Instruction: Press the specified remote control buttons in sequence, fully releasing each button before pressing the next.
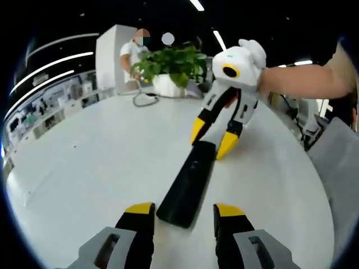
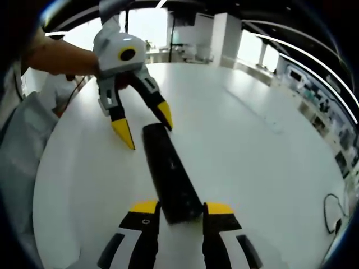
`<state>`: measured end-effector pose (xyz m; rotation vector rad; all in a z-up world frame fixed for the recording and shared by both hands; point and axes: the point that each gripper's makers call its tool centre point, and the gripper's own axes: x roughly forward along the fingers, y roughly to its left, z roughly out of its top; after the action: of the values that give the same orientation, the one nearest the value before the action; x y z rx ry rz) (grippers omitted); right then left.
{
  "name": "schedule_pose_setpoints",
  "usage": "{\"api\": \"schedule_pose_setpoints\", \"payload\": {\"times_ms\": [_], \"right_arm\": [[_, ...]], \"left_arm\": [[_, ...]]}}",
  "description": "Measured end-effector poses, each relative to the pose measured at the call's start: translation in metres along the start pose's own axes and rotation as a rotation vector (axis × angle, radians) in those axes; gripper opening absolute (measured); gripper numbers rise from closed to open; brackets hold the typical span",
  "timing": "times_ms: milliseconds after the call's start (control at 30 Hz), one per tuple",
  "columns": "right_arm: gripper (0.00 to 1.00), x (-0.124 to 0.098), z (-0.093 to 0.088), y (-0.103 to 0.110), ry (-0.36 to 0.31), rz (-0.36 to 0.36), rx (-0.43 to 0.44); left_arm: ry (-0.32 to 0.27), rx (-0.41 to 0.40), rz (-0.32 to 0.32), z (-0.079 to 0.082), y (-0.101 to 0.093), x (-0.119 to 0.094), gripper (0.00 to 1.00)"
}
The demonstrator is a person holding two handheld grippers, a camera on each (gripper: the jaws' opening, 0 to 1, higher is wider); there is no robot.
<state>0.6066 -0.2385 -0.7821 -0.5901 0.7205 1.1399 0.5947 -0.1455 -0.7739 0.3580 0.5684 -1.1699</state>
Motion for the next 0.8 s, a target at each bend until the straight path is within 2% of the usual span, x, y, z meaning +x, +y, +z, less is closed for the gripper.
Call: {"api": "schedule_pose_setpoints", "payload": {"times_ms": [233, 333, 800], "right_arm": [[0.27, -0.0002, 0.0005, 0.0000, 0.003, 0.002, -0.009], [0.26, -0.0004, 0.0009, 0.0008, 0.007, 0.003, -0.016], [0.25, -0.0009, 0.0016, 0.0050, 0.015, 0.016, -0.034]], "left_arm": [[0.020, 0.021, -0.001, -0.0026, 0.0068, 0.0011, 0.33], [0.028, 0.031, -0.004, -0.0027, 0.0059, 0.0021, 0.28], [0.047, 0.046, -0.023, -0.0038, 0.0027, 0.0026, 0.27]]}}
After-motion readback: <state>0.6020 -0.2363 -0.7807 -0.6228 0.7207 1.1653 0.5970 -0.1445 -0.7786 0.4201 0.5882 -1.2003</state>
